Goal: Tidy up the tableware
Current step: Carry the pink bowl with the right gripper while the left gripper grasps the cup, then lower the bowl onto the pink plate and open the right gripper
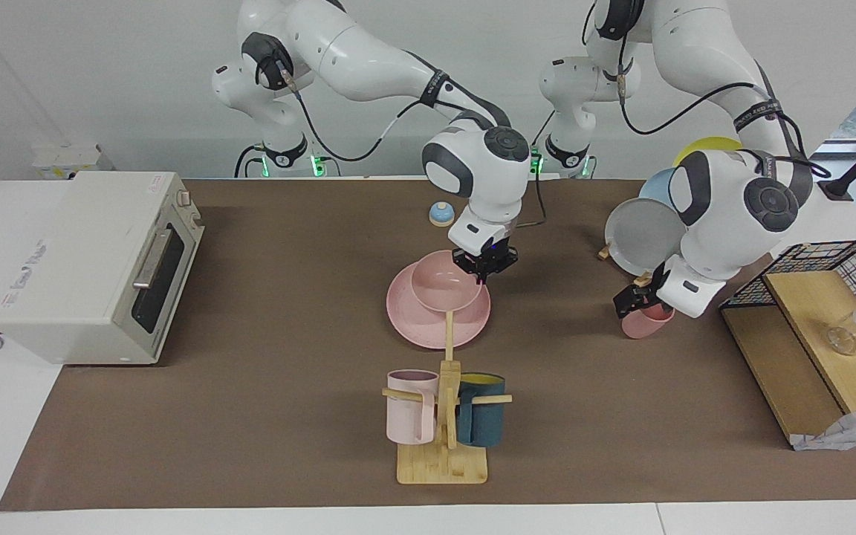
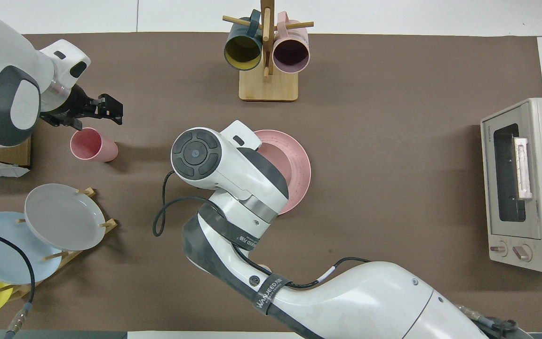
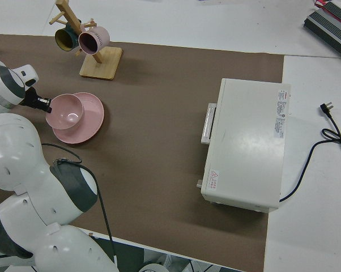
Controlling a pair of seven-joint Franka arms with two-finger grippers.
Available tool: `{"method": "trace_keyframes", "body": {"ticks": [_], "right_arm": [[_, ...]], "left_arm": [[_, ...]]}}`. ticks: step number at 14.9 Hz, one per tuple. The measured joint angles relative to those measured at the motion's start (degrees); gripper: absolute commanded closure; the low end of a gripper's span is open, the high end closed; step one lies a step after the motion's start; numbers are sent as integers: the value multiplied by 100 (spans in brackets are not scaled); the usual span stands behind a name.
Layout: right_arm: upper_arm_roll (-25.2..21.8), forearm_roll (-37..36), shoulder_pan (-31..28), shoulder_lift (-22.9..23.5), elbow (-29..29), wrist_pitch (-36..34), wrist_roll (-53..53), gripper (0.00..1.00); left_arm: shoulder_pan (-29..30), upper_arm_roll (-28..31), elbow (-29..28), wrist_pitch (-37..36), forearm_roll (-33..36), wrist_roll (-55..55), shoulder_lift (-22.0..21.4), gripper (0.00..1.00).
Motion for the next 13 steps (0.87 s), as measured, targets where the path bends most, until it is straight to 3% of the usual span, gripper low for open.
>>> {"method": "trace_keyframes", "body": {"ticks": [2, 4, 5, 6, 7, 8, 11, 12, 13], "right_arm": [[-1, -31, -3, -43, -133, 28, 0, 100], [-3, -33, -14, -66, -183, 45, 0, 61], [-3, -33, -20, -80, -183, 50, 3, 18], [-3, -33, -25, -103, -180, 51, 5, 0], [-3, -33, -29, -124, -166, 47, 6, 0], [-3, -33, -31, -146, -130, 18, 8, 0], [-32, -33, -182, -327, 216, -281, -52, 0], [-32, -13, -367, -489, 305, -448, -295, 0], [-34, 85, -614, -693, 335, -657, -641, 0]], "left_arm": [[-3, -6, -156, 85, 0, -182, 0, 0], [-9, -22, -291, 170, 0, -349, -6, 0], [-11, -27, -352, 204, 0, -402, -18, 0], [-12, -28, -416, 226, 0, -436, -39, 0], [-12, -28, -479, 252, 0, -460, -61, 5], [-12, -28, -546, 307, 0, -477, -83, 17], [-12, -26, -762, 490, 15, -413, -145, 73], [-12, -25, -808, 522, 18, -292, -161, 96], [-12, -24, -847, 542, 20, -167, -182, 100]]}}
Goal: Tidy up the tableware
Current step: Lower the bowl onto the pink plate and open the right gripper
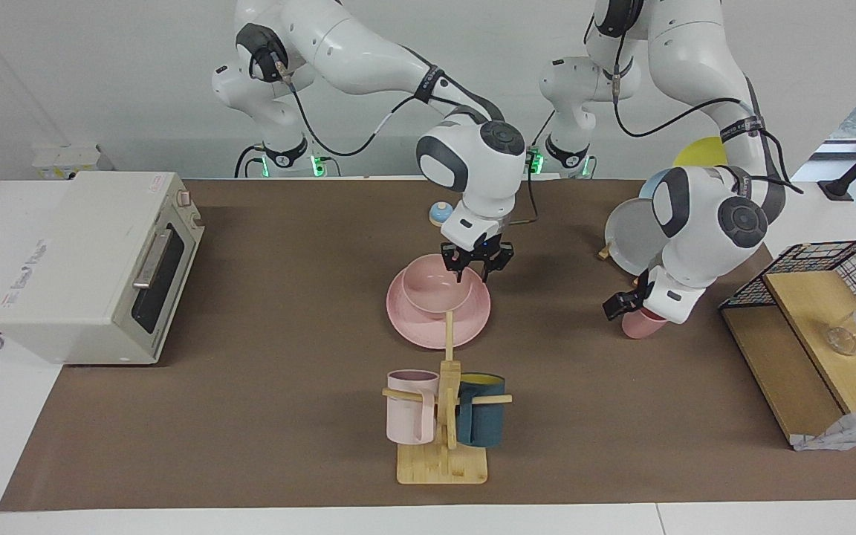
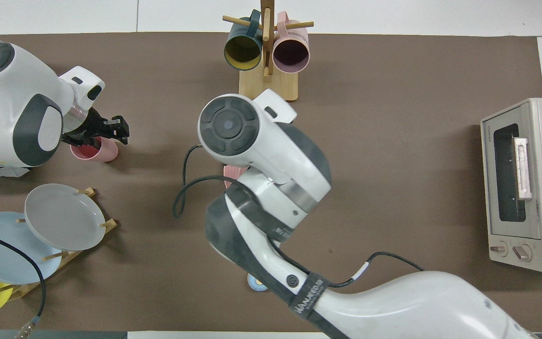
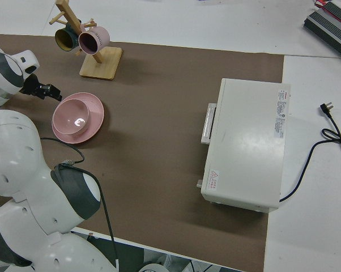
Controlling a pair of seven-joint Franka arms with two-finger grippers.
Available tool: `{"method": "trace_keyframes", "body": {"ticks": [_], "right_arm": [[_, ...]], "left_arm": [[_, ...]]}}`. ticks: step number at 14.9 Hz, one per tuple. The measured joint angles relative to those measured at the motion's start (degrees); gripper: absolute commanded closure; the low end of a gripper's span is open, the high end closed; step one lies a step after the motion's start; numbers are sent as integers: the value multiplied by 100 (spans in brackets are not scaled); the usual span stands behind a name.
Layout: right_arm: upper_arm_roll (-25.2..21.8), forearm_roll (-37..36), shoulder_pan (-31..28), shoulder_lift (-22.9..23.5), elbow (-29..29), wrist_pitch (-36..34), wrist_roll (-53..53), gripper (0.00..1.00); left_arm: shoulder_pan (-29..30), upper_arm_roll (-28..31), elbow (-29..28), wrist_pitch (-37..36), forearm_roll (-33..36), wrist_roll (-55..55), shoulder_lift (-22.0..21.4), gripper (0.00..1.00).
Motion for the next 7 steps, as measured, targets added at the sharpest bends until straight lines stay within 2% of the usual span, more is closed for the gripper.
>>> {"method": "trace_keyframes", "body": {"ticks": [3, 7], "right_arm": [[-2, 424, -818, -542, -17, -644, -766, 0], [-135, 764, -1726, -1259, -194, -1637, -2341, 0]], "left_arm": [[0, 0, -38, 15, 117, 351, -42, 100], [-2, -3, 5, 26, 226, 668, -96, 100]]}}
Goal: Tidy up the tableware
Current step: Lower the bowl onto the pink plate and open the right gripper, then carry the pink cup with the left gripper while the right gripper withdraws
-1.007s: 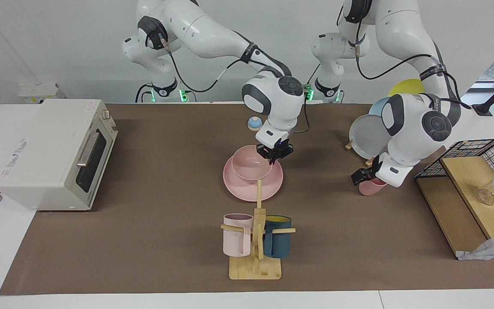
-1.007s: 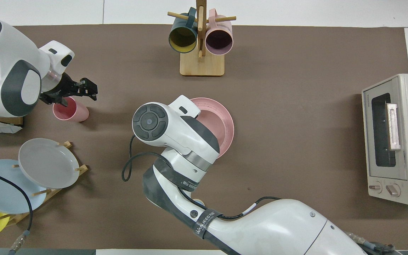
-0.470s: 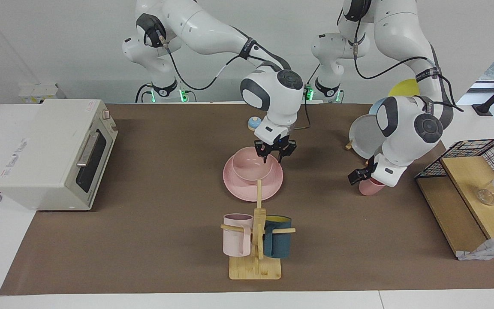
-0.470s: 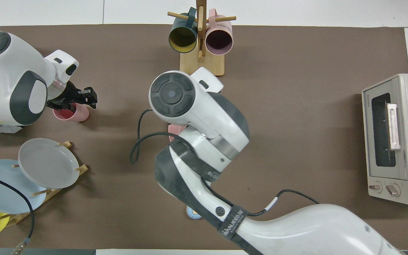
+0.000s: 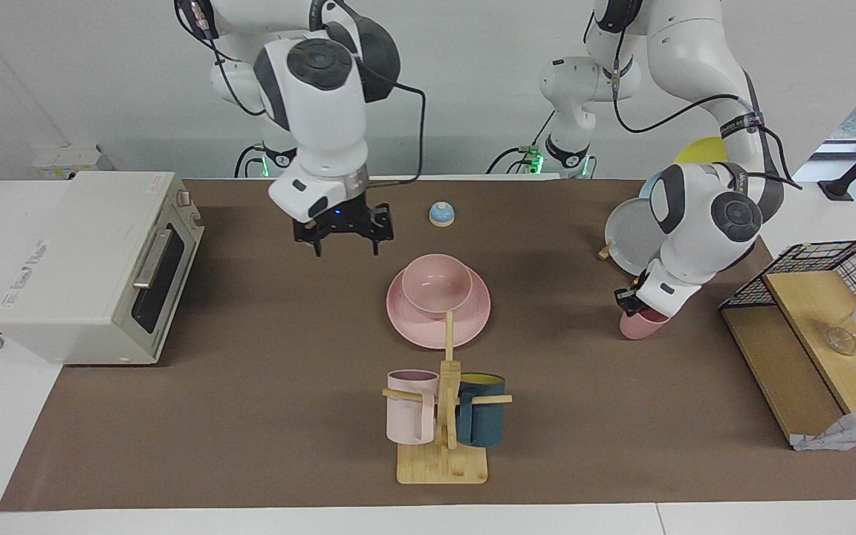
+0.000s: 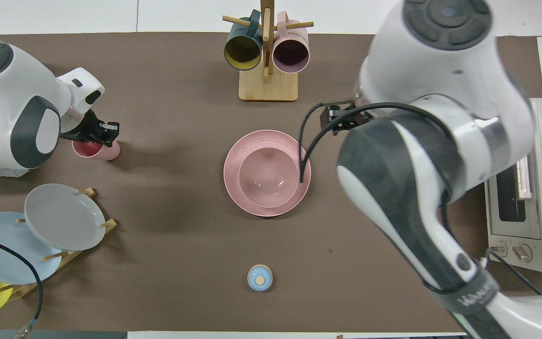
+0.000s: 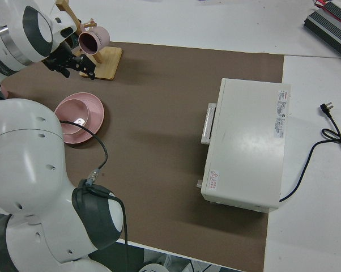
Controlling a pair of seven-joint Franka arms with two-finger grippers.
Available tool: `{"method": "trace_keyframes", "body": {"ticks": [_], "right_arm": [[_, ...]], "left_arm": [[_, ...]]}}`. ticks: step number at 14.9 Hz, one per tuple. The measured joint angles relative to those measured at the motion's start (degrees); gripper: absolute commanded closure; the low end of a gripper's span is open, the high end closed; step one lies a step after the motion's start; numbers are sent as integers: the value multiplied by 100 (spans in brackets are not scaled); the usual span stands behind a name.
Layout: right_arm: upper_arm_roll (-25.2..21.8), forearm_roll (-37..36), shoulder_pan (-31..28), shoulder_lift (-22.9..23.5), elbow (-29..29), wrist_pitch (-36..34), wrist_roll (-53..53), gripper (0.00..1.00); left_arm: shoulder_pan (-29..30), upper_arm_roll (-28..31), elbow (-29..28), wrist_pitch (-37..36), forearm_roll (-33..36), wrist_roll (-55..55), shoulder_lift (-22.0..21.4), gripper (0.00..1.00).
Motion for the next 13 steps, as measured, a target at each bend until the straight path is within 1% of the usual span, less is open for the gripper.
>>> {"method": "trace_keyframes", "body": {"ticks": [2, 3, 5, 6, 7, 8, 10, 11, 13], "right_arm": [[-497, 138, -39, -316, -97, -265, -615, 0], [-835, 209, 34, -468, -143, -405, -915, 0], [-1506, 382, 213, -702, -249, -557, -1502, 0], [-1753, 447, 254, -783, -348, -557, -1744, 0], [-1914, 467, 264, -860, -519, -527, -1888, 0], [-2030, 470, 266, -940, -753, -449, -1967, 0], [-2231, 471, 280, -1103, -1292, -235, -2199, 0], [-2308, 471, 278, -1171, -1517, -44, -2382, 0], [-2414, 471, 261, -1261, -1775, 207, -2635, 0]], "left_arm": [[-8, -13, 226, -148, -4, 0, -11, 100], [-19, -30, 516, -470, -28, -55, -15, 100], [-174, -62, 1350, -1453, -135, -500, -12, 100], [-363, -75, 1839, -1918, -200, -935, 24, 100], [-623, -91, 2304, -2267, -263, -1479, 98, 100], [-921, -104, 2670, -2462, -332, -2079, 198, 100], [-1584, -122, 3100, -2421, -481, -3309, 451, 100], [-1903, -129, 3187, -2239, -520, -3770, 563, 100], [-2465, -132, 3196, -1798, -551, -4422, 736, 100]]}}
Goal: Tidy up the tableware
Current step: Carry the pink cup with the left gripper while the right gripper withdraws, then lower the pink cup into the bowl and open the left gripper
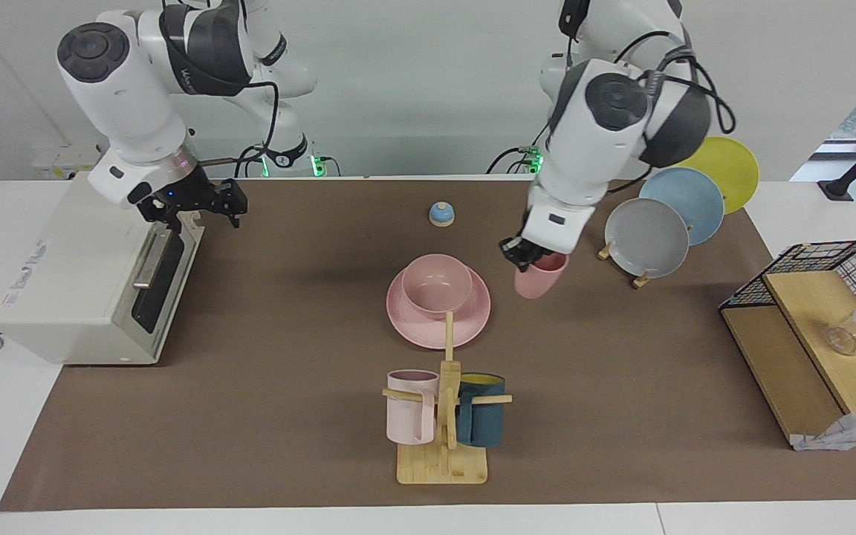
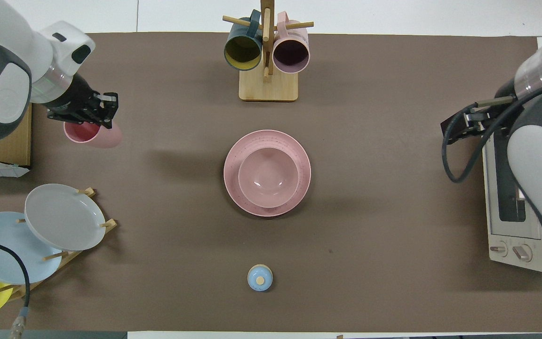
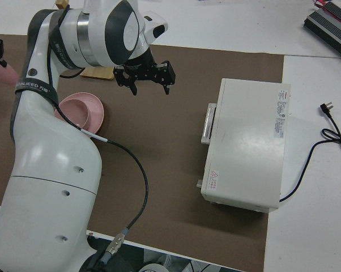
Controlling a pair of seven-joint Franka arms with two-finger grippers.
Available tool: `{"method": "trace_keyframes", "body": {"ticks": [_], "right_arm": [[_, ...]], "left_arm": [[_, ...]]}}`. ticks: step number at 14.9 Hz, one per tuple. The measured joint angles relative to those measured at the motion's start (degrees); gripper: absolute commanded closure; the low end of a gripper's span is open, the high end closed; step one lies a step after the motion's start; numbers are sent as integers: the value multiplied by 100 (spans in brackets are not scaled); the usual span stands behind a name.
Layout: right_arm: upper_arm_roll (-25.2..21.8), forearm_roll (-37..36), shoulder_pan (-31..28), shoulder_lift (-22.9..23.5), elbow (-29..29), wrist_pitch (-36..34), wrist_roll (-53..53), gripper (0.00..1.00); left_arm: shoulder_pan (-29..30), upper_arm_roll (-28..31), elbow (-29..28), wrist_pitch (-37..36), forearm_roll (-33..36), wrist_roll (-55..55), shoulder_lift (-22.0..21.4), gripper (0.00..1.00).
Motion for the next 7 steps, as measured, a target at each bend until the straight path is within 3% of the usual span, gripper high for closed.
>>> {"method": "trace_keyframes", "body": {"ticks": [4, 7], "right_arm": [[-28, 0, -3, -96, -135, 20, -41, 0], [-54, 0, -9, -192, -294, 18, -41, 0]], "left_arm": [[-716, 14, -424, 847, -1, -774, 234, 100], [-783, 32, -672, 994, -1, -842, 320, 100]]}}
